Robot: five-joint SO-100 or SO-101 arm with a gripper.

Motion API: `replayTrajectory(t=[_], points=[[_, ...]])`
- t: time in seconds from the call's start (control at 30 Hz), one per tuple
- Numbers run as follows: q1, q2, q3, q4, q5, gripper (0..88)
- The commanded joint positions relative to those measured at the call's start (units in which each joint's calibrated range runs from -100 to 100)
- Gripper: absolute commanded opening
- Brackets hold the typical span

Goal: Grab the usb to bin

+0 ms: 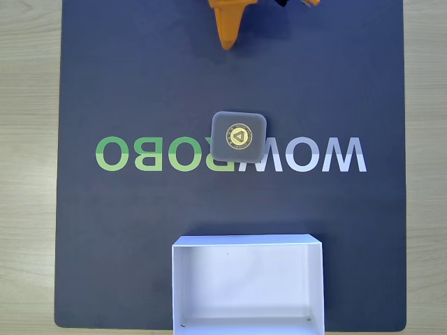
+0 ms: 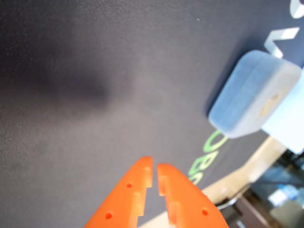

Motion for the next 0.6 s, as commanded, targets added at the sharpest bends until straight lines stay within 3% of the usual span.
replayTrajectory(t=[0.0, 0.23, 0.57], points=[[0.0, 0.0, -0.4, 0.7, 0.3, 1.0], [0.2, 5.0, -1.4, -2.2, 0.2, 1.0], [-0.4, 37.9, -15.6, -25.7, -0.3, 1.0]])
